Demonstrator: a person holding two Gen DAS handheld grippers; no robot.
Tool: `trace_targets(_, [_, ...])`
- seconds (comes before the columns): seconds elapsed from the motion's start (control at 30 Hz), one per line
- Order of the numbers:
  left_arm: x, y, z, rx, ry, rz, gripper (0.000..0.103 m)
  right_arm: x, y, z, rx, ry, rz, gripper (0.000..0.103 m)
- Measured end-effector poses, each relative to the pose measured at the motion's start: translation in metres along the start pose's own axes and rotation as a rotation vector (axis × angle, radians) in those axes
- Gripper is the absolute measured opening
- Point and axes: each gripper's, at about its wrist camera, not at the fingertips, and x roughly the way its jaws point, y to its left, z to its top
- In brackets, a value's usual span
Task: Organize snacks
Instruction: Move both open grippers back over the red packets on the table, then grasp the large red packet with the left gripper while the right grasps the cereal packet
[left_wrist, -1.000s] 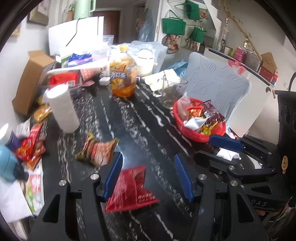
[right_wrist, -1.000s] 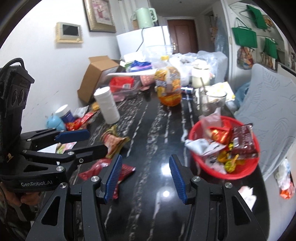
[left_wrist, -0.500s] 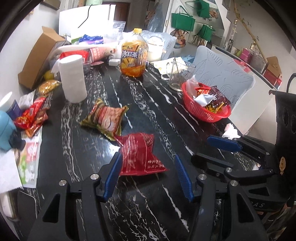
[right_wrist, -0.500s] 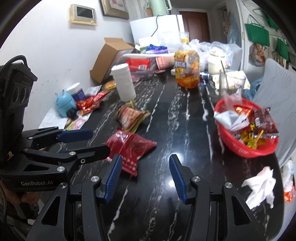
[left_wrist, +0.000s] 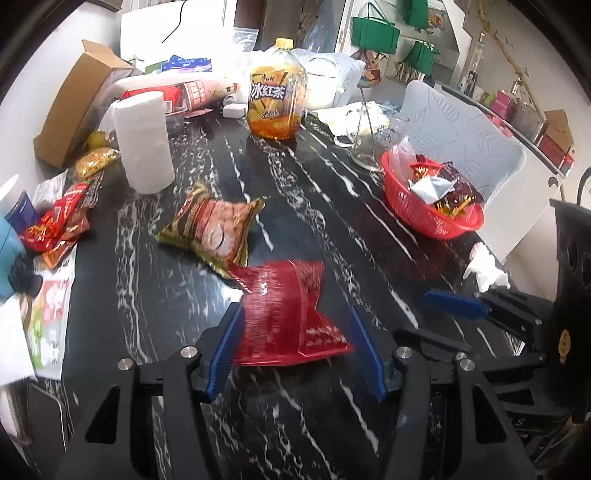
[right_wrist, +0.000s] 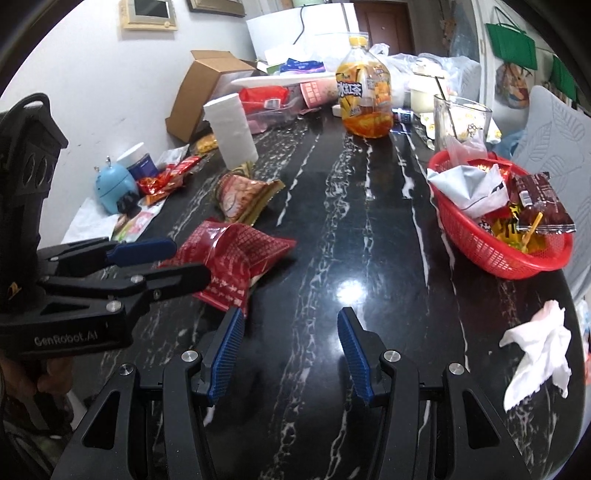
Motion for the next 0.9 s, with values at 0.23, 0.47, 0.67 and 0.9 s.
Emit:
trace_targets(0.23, [0.024, 0.002, 0.012, 0.019, 0.051, 0.029, 0.057, 0.012, -0.01, 0.009, 0.015, 0.021, 0.014, 0.053])
trace_targets(0.47, [0.054, 0.011, 0.012, -0.013, 0.155, -0.012, 0.063, 0.023, -0.019, 0.014, 0.029, 0.048, 0.011, 0.053])
trace_targets(0.67, [0.069, 0.01, 0.01, 0.005, 0.183, -0.023, 0.072, 0.026, -0.027, 0.023, 0.051, 0.048, 0.002, 0.053])
trace_targets(0.9, [0.063, 0.019, 0.004, 0.011, 0.128, -0.04, 0.058, 0.034, -0.027, 0.028, 0.055, 0.067, -0.012, 0.055])
